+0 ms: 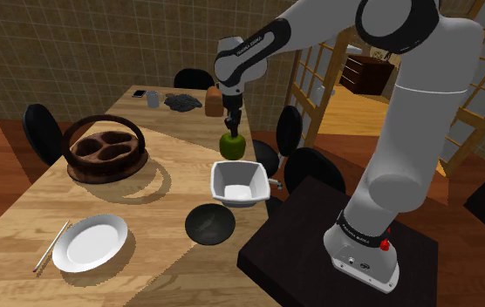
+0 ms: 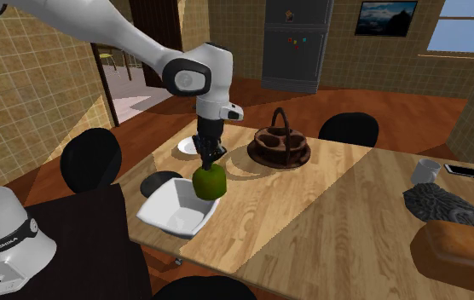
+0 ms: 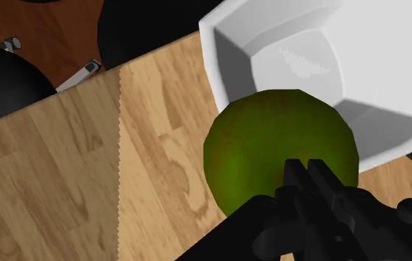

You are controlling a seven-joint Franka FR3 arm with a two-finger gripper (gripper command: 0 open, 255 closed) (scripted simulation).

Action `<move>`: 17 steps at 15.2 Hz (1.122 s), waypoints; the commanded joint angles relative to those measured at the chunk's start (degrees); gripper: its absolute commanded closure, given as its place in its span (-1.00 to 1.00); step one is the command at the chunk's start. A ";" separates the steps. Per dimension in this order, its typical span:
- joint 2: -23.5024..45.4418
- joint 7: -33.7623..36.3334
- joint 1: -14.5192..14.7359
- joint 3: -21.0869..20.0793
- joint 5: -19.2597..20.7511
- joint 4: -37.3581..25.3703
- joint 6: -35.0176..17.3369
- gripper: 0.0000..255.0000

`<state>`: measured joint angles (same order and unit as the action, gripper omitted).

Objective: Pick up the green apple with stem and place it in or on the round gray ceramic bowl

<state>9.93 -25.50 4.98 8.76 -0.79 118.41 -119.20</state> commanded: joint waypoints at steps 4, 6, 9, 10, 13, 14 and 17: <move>-6.15 6.40 3.62 -2.66 0.17 6.44 -0.34 1.00; -8.18 8.94 5.00 -3.91 -0.01 8.28 -0.19 1.00; -10.89 12.76 7.07 -5.93 -0.52 10.55 0.19 1.00; -11.70 14.05 7.75 -6.65 -0.75 11.18 0.34 1.00; -13.84 17.91 9.83 -8.87 -1.58 12.66 0.88 1.00; -14.45 19.20 10.54 -9.62 -1.89 13.02 1.08 1.00; -15.96 23.10 12.66 -11.96 -2.93 13.71 1.72 1.00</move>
<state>-6.04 -4.02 16.80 -2.28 -3.32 132.29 -117.55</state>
